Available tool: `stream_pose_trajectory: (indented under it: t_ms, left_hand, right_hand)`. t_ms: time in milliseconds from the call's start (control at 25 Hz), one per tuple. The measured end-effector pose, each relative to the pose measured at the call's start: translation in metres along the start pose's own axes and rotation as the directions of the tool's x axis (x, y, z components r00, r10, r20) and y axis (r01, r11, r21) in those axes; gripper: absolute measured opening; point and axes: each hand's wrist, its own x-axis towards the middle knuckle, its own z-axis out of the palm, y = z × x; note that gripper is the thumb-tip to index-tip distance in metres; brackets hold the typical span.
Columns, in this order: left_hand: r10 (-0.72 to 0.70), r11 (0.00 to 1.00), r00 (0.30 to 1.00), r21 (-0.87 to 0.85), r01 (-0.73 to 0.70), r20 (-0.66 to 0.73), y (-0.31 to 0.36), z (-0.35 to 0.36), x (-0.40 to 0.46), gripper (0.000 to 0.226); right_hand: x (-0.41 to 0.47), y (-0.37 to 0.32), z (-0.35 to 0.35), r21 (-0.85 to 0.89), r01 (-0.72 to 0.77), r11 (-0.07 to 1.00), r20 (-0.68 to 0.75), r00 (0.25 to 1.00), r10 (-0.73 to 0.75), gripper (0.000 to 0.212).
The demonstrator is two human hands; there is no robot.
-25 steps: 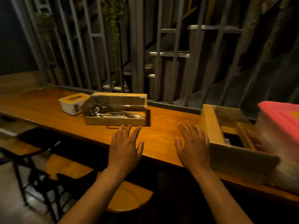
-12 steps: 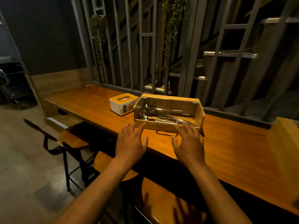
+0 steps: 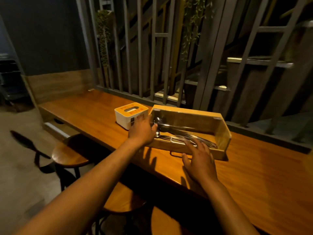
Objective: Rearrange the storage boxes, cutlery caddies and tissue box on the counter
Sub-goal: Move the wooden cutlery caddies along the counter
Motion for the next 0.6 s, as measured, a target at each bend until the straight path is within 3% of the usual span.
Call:
stream_pose_trajectory:
  t_ms: [200, 280, 440, 600]
  left_hand:
    - [-0.144, 0.965, 0.975, -0.196, 0.177, 0.169, -0.020, 0.022, 0.067, 0.046]
    - [-0.141, 0.948, 0.967, -0.253, 0.193, 0.210, -0.024, 0.029, 0.072, 0.047]
    - [-0.109, 0.956, 0.986, -0.259, 0.140, 0.130, -0.027, 0.035, 0.039, 0.045]
    - [0.010, 0.936, 0.989, -0.349, 0.042, 0.146, -0.026, 0.019, -0.009, 0.034]
  right_hand:
    - [-0.002, -0.003, 0.004, -0.047, -0.086, 0.995, -0.021, 0.996, 0.085, 0.056]
    - [0.006, -0.011, 0.010, -0.058, -0.108, 0.992, -0.050, 0.993, 0.105, 0.057]
    - [0.011, -0.043, 0.036, -0.004, -0.131, 0.991, -0.100, 0.986, 0.130, 0.062]
    - [0.025, -0.072, 0.055, -0.029, -0.089, 0.996, -0.121, 0.989, 0.085, 0.081]
